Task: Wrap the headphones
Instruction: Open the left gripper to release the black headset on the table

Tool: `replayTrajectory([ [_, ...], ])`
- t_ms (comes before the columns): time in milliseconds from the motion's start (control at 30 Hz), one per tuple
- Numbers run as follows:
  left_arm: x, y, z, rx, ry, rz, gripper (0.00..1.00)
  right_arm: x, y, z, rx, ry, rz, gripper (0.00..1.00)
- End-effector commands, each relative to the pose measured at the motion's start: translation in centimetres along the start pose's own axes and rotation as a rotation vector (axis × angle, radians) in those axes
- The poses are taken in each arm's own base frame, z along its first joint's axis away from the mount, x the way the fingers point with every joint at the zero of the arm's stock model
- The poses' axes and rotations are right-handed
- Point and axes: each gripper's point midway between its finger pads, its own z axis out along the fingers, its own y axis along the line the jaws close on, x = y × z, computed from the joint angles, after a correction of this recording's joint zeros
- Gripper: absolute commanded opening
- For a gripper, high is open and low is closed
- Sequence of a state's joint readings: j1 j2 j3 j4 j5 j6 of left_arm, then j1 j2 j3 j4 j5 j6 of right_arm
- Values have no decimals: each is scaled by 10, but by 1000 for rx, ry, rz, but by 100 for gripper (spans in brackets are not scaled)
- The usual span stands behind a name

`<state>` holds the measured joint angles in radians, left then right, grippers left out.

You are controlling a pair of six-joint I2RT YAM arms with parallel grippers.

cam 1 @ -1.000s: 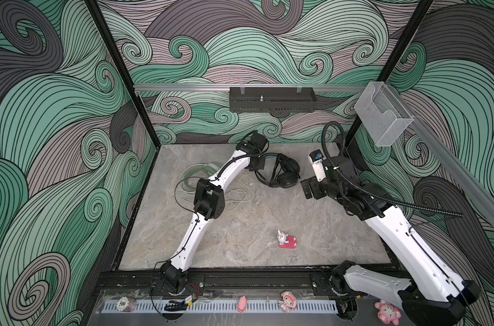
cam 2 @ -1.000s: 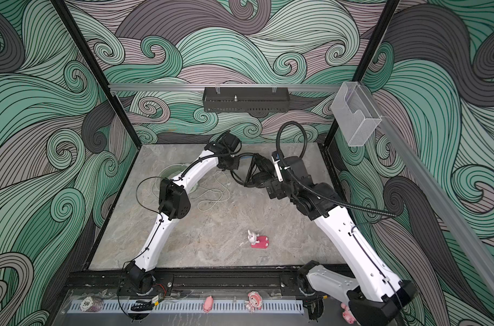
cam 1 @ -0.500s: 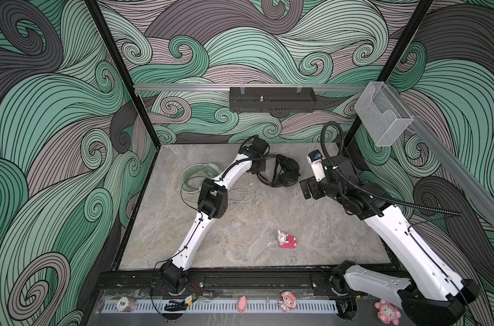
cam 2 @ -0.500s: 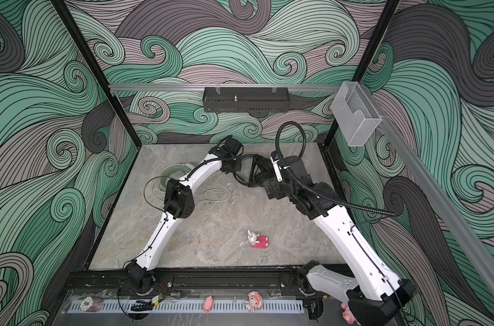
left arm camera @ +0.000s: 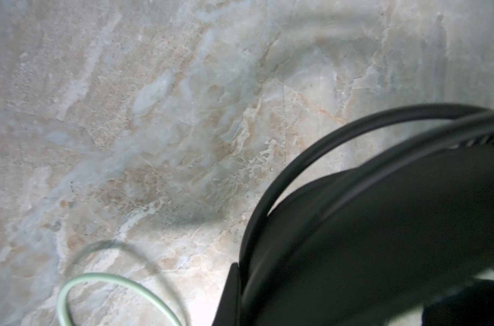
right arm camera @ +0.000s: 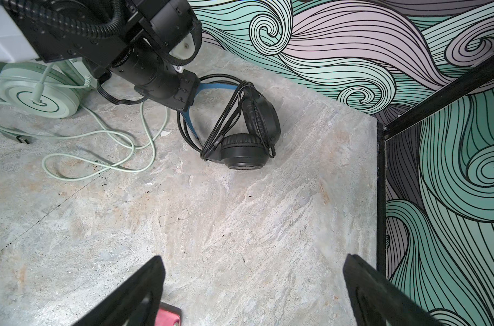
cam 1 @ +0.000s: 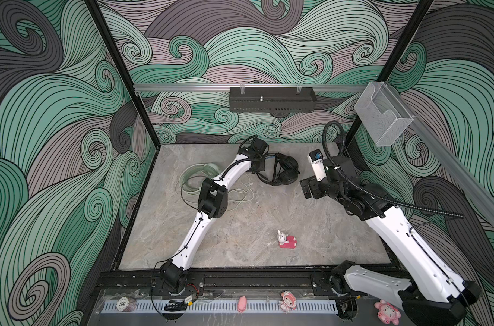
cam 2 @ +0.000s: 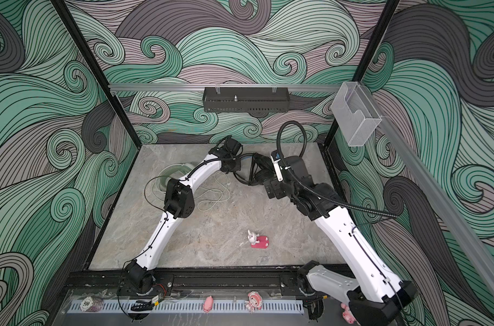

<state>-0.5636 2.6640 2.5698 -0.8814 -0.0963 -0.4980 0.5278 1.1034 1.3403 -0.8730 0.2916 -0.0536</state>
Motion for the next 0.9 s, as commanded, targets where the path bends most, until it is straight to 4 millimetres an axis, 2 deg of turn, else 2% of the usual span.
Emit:
replayTrajectory([
  [0, -9, -6, 2, 45, -25, -56, 6, -5, -6, -4, 22, -28, 0, 100],
  [167, -6, -2, 7, 44, -9, -73, 13, -6, -6, -5, 24, -34, 0, 100],
  [333, -7, 2, 5, 46, -2, -93, 28, -6, -7, -6, 28, -36, -6, 100],
  [500, -19, 9, -11, 49, -26, -94, 40, -9, -11, -10, 39, -55, -9, 100],
  [700, -22, 9, -31, 67, -21, -72, 52, -16, -10, -13, 31, -73, -1, 100],
  [867, -22, -1, -73, 118, -15, 9, 60, -18, -10, -18, 23, -88, 7, 100],
])
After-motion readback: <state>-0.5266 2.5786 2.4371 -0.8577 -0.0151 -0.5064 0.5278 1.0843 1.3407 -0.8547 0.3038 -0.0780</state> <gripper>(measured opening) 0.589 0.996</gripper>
